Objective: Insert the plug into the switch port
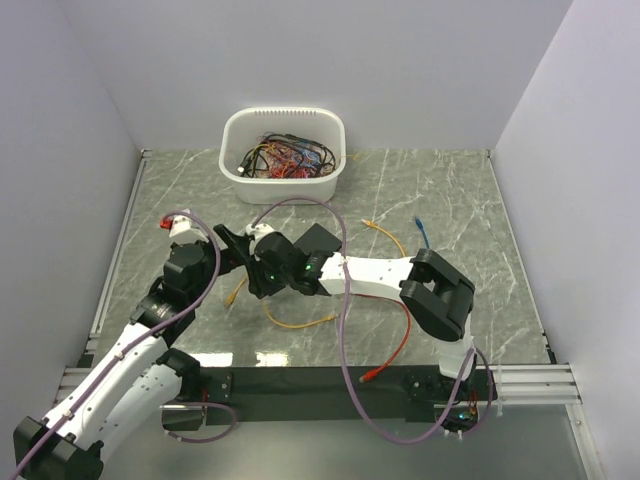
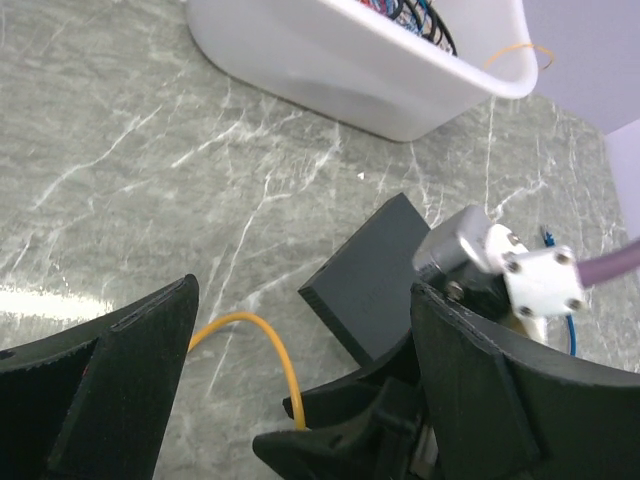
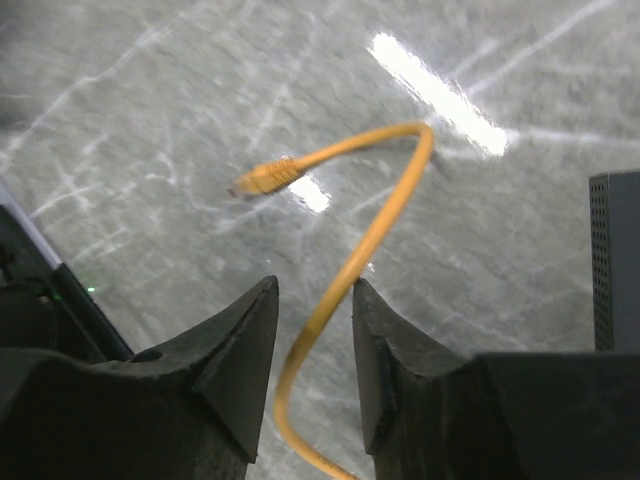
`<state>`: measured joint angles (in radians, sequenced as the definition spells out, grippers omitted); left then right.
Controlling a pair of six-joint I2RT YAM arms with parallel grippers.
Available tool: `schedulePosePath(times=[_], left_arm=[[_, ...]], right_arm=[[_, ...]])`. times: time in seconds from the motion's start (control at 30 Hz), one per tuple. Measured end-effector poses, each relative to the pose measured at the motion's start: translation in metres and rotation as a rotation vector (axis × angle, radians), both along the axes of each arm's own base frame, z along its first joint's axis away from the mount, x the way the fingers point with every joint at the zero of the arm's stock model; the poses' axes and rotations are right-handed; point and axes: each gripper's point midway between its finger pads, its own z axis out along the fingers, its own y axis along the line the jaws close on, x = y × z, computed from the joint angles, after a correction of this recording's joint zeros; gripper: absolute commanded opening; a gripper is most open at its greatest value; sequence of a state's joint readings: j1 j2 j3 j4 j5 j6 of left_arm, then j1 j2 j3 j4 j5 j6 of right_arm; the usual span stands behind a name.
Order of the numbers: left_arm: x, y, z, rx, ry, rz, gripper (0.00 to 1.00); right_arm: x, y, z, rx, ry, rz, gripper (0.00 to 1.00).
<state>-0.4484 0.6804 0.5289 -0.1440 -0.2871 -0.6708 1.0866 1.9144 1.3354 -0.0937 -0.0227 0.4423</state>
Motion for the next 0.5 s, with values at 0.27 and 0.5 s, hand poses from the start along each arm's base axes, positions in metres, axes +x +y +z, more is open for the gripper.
schedulePosePath(times=[0.27, 0.5], left_arm=[[-0.004, 0.002, -0.002, -0.005, 0.0, 0.002, 0.92], [-0.004, 0.001, -0.007, -0.017, 0.003, 0.004, 0.9]], right_arm=[[0.0, -0.003, -0.01, -0.022, 0.018, -0.016, 0.06], [-0.001, -0.018, -0.013, -0.035, 0.003, -0.047, 0.0]])
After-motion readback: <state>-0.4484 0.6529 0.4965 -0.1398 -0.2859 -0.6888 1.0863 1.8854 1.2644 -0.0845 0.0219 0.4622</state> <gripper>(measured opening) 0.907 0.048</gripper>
